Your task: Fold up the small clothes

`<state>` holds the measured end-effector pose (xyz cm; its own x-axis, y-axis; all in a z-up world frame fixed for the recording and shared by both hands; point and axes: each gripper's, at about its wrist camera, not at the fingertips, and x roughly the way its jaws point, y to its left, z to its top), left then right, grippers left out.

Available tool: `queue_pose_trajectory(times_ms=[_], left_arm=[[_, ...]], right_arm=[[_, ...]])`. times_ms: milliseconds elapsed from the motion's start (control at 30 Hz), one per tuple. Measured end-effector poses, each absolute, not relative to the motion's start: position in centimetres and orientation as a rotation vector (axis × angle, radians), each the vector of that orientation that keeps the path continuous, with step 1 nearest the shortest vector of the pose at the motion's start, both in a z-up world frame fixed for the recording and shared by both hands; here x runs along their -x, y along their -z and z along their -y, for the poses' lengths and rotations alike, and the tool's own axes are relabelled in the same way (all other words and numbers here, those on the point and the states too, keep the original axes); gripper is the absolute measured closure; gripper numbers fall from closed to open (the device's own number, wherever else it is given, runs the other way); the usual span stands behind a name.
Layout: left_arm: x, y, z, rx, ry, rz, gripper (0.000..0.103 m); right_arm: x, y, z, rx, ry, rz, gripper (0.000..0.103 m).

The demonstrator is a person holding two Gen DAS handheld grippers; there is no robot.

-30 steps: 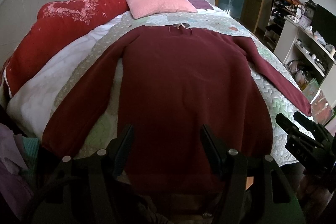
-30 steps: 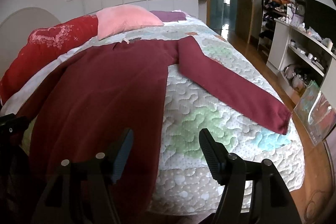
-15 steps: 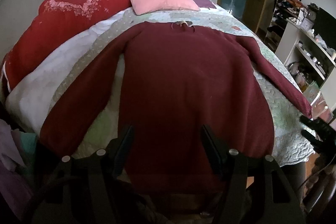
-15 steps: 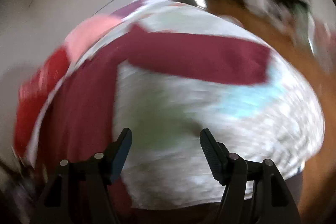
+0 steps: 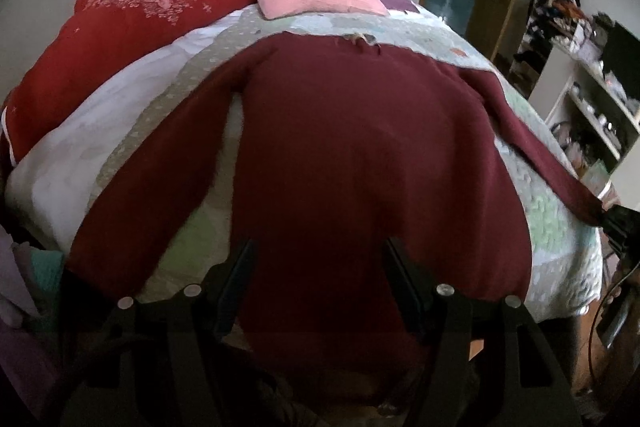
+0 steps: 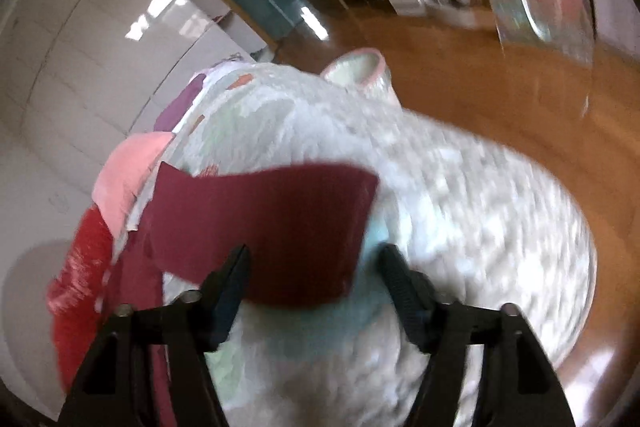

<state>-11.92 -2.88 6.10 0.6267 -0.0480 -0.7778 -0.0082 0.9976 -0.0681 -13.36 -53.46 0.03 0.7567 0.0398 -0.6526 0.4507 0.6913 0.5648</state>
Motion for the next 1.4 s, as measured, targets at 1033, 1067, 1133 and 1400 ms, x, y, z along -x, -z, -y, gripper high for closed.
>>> queue_pose_trajectory(times_ms=[1033, 1067, 1133, 1400], left_arm=[[9.6, -4.9, -11.3, 0.323, -0.123, -0.863, 0.038], [9.5, -4.7, -11.6, 0.326, -0.126, -0.866, 0.038], [9.1, -4.2, -12.1, 0.336, -0.13, -0.875, 0.038], [7.4, -5.4, -12.2, 0.358, -0.073, -0.866, 0.038]], right_arm=[[-12.7, -9.3, 19.8, -0.252, -0.392, -0.878, 0.098], [-13.5, -8.3, 17.7, -0.249, -0.421, -0.898, 0.098], [-14.7, -6.6, 14.0, -0.245, -0.47, -0.935, 0.098], [-17.9, -0.8, 11.5, -0.338, -0.52, -1.061, 0.075]])
